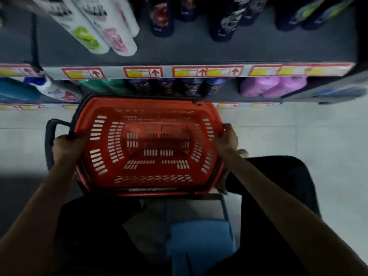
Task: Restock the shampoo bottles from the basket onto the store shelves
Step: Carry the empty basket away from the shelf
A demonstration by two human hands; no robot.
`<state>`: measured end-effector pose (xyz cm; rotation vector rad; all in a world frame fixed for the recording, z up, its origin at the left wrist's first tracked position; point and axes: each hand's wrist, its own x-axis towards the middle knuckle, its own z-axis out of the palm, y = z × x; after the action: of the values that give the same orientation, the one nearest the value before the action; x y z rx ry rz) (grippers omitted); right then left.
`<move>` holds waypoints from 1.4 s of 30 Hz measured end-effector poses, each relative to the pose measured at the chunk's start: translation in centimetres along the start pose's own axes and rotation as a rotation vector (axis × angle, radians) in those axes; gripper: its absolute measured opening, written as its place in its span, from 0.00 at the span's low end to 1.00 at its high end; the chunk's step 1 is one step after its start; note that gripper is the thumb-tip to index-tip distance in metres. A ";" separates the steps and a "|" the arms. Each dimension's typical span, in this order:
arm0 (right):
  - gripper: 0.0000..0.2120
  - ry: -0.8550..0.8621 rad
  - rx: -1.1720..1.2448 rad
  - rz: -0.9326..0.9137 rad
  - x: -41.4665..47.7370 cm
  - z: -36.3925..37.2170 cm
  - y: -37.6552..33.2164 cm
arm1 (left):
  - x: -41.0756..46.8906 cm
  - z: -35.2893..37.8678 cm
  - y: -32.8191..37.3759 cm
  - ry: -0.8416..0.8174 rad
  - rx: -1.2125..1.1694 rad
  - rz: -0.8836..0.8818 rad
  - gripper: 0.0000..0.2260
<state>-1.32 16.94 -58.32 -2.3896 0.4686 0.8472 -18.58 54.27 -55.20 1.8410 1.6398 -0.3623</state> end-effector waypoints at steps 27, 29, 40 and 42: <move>0.17 0.606 0.623 0.574 -31.9 -42.7 16.3 | -40.5 -6.2 28.9 -0.607 0.471 0.747 0.23; 0.17 0.667 0.653 0.629 -33.4 -45.4 19.4 | -45.1 -3.2 31.8 -0.644 0.477 0.787 0.17; 0.12 0.907 0.826 0.866 -40.6 -64.3 37.4 | -76.7 13.8 45.4 -0.829 0.604 1.196 0.11; 0.11 0.942 0.825 0.879 -41.5 -67.7 40.0 | -82.1 16.5 47.7 -0.823 0.623 1.297 0.09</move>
<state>-19.96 -49.80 -2.61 -1.5768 1.8713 -0.2776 15.52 -21.29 -6.09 2.2781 -0.3594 -0.8852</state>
